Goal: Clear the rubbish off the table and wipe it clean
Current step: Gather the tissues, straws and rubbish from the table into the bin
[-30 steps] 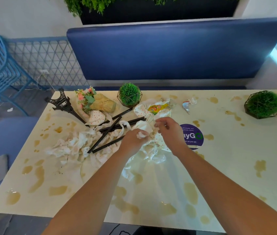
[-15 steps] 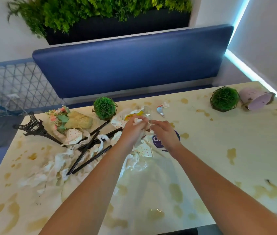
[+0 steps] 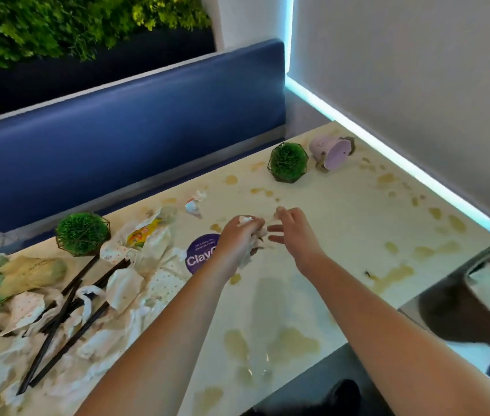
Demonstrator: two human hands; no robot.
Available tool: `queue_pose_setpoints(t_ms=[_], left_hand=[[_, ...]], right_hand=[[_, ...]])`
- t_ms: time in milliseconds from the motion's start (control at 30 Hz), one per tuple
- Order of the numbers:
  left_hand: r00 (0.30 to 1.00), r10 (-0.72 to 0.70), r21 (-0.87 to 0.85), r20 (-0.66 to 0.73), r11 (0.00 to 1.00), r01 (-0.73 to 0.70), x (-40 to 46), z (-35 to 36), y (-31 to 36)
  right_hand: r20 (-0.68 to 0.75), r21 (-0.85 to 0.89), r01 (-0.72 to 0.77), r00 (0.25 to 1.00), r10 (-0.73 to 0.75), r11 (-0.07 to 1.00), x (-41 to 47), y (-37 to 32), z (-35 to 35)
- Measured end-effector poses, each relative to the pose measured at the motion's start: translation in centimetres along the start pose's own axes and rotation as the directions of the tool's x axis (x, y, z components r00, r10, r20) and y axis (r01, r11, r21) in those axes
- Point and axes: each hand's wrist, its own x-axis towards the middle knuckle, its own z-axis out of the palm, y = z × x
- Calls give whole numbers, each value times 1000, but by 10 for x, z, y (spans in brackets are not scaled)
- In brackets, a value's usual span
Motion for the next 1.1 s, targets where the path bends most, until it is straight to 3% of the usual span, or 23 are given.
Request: queue_pose_setpoints(t_ms=[100,167,300,500,700,900,1100], left_hand=[[996,-5,32,92,999,2,1,45,1],[993,-22,10,118,1000,21,3,75,0],[986,-42,-1,164,999,43,10,143,0],[957,-6,279,291,957,-78,13,236,-9],[915,-31,490,402,852,-186,2,322,-19],[875,-93,256,475,966,-36,5,389,-33],[869,-89,420,488,896,-144,23,421,-64]], right_hand=[[-86,169,8,996,7,986,6,-5,-47],[-165,186,35,986,-3,982,11,-4,-80],[-291,83,2,957,23,997,21,1,-153],[-362,-114,-115,930,66,987,27,22,-244],[-475,-130,-246,866,158,960,10,51,-334],[-464,-451,-322,881,89,832,9,77,-407],[-444,-663,-435,884,148,609,26,126,-457]])
